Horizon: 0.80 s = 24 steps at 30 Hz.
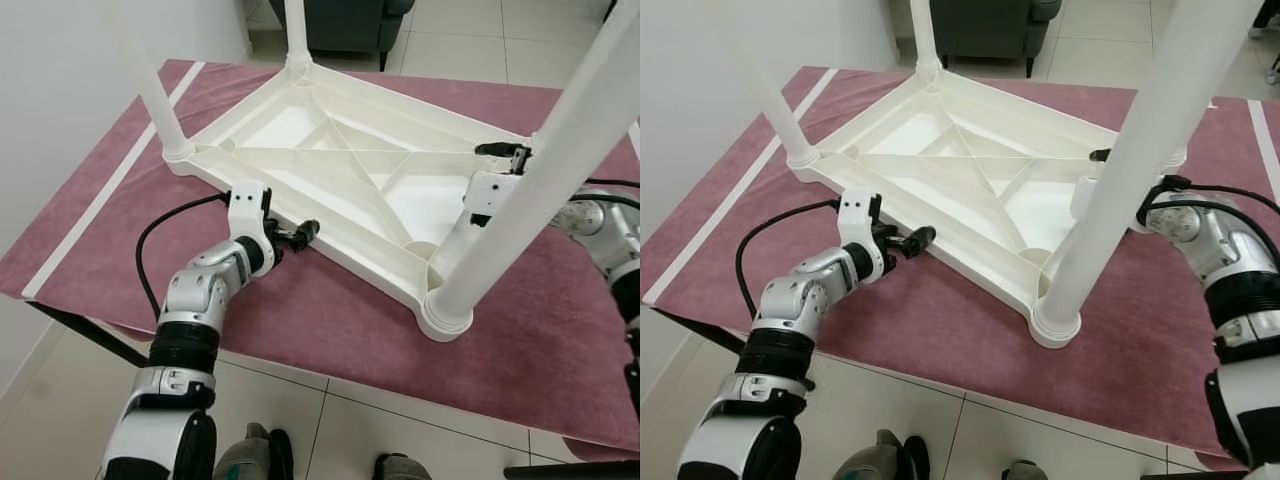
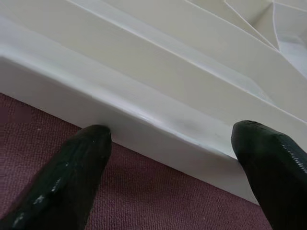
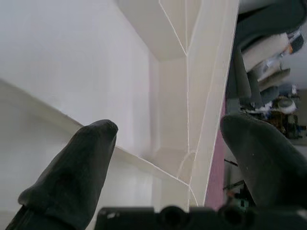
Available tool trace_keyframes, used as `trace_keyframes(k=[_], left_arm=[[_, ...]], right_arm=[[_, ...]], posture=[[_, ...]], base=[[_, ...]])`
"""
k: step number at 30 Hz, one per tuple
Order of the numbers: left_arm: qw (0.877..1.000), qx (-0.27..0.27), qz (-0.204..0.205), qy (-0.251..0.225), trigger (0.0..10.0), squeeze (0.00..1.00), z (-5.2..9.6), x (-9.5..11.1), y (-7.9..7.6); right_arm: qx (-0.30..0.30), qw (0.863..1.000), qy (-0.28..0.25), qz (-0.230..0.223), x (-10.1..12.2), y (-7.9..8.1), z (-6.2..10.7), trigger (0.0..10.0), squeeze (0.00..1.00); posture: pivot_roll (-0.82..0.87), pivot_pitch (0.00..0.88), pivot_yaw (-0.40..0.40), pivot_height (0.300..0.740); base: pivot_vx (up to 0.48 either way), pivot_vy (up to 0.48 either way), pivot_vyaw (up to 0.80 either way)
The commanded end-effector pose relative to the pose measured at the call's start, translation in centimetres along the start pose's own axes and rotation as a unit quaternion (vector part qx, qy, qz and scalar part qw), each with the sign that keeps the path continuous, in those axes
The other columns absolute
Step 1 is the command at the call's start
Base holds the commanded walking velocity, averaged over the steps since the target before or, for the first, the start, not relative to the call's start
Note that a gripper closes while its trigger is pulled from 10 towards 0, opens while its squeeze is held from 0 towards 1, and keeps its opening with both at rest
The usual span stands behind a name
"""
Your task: Building children table
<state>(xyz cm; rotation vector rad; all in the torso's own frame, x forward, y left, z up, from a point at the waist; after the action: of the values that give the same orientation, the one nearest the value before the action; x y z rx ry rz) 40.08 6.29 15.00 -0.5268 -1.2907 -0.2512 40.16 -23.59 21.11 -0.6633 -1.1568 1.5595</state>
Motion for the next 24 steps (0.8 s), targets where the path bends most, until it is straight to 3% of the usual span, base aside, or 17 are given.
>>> trace_keyframes(k=[1, 4, 8, 24], left_arm=[[0.993, 0.115, 0.003, 0.013, 10.0, 0.0, 0.3, -0.3, 3.0], [0.993, 0.116, 0.002, 0.012, 10.0, 0.0, 0.3, -0.1, 3.1], [0.993, 0.117, -0.007, 0.01, 10.0, 0.0, -0.3, 0.6, 3.7], [0.993, 0.112, -0.027, 0.009, 10.0, 0.0, -1.7, 1.5, 4.0]], right_arm=[[0.133, 0.991, 0.014, -0.004, -0.9, 6.2, -0.1, 10.0, 0.0], [0.15, 0.989, 0.006, -0.003, -0.6, 6.9, 0.2, 10.0, 0.0], [0.218, 0.975, -0.044, -0.006, 1.5, 9.9, 2.0, 10.0, 0.0], [0.266, 0.954, -0.137, -0.031, 6.8, 12.7, 4.5, 10.0, 0.0]], posture=[[-0.08, 0.164, 0.147, 0.74], [-0.08, 0.164, 0.147, 0.74], [-0.09, 0.162, 0.148, 0.74], [-0.11, 0.168, 0.148, 0.74]], base=[[0.0, 0.0, 0.0], [0.0, 0.0, 0.0], [0.0, 0.0, 0.0], [0.0, 0.0, 0.0]])
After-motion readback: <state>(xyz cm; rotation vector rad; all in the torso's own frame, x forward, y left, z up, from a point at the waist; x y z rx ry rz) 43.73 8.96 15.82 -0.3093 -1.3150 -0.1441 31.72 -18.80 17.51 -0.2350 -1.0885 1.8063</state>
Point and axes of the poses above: a point about 5 cm out from each wrist's last joint towards the gripper, its own z axis pointing back from the gripper into the wrist, its own x axis along the axis of the wrist's last joint, y = z × x, the point moved 5 cm from there along -z, pointing out of the wrist towards the gripper, and after that the axes turned 5 degrees about -z, right-handed, at the moved point
